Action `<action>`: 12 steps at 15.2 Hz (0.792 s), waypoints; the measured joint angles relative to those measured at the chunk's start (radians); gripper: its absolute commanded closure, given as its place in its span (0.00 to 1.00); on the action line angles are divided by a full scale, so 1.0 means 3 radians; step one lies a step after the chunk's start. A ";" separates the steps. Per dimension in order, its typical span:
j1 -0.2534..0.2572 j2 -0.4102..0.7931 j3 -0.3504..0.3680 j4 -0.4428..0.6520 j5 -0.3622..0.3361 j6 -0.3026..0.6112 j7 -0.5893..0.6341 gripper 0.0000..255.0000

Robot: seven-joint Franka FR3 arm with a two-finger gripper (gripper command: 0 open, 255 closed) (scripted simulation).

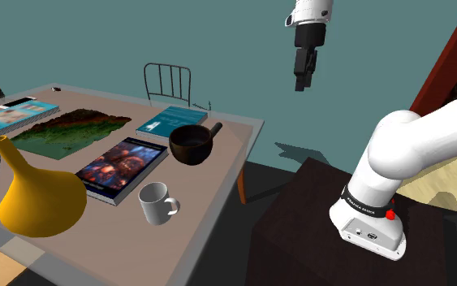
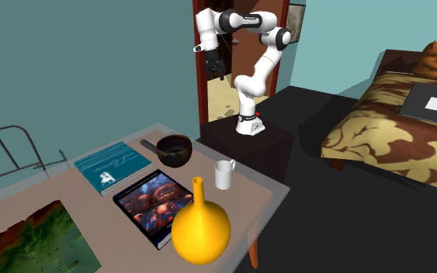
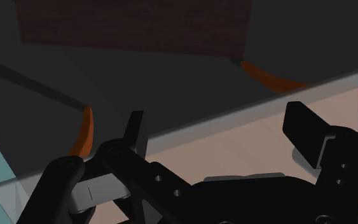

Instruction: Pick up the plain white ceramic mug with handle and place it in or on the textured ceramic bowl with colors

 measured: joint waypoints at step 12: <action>0.0264 0.0758 0.0567 0.0008 0.0255 0.0911 0.0259 0.00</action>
